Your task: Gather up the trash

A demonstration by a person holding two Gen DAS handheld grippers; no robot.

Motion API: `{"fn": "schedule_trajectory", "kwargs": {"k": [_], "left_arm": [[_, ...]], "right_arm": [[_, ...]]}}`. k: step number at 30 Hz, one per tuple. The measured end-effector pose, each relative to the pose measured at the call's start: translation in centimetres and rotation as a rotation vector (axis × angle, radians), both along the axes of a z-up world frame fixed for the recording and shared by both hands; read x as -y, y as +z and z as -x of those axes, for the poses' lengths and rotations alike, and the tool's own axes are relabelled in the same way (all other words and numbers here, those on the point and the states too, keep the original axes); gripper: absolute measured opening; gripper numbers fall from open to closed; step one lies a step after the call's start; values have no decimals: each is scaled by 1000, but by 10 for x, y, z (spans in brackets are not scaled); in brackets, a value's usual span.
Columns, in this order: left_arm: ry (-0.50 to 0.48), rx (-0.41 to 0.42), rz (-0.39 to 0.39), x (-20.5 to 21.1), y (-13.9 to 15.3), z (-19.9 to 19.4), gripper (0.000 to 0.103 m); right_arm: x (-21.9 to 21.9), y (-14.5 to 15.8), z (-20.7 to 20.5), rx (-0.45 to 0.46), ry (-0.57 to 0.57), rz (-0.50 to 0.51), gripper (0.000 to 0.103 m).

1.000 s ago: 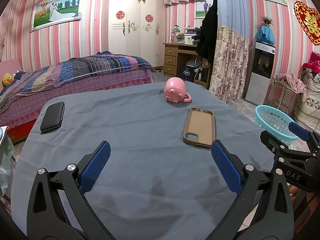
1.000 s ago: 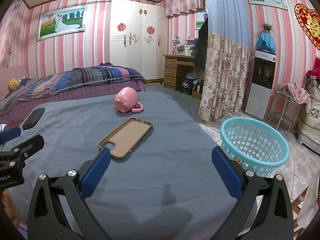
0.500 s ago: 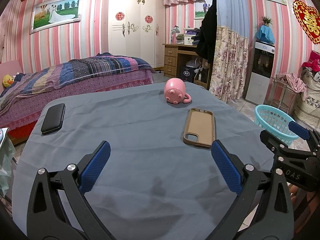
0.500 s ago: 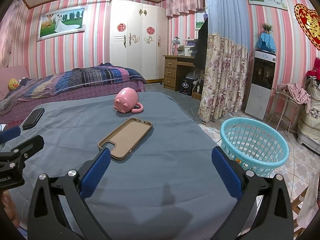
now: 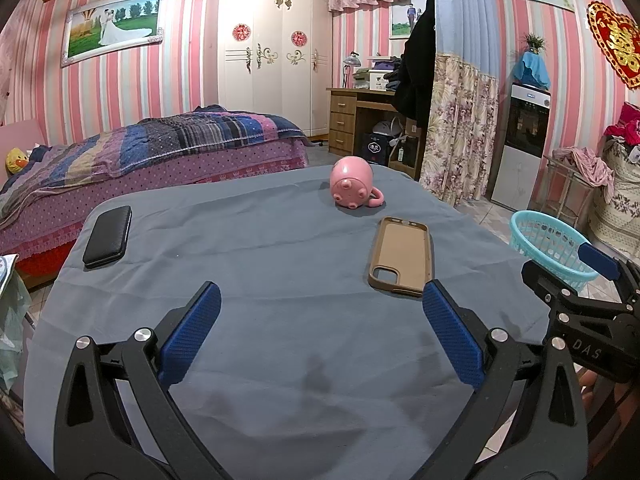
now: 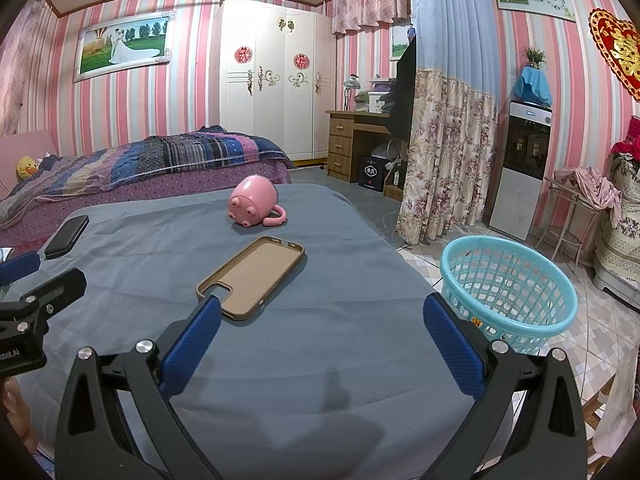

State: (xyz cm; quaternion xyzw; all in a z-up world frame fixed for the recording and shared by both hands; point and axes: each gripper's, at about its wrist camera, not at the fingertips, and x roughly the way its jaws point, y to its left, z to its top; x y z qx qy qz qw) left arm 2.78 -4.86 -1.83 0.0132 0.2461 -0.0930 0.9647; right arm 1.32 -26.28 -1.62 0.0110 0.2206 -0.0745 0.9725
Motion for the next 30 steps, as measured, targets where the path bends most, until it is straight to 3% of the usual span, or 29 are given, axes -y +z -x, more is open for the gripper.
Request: {"fn": "schedule_trajectory", "kwargs": {"k": [30], "left_arm": [[3, 6, 7, -4, 3, -2, 98]], "right_arm": [[0, -1, 0, 2, 0, 1, 99]]}}
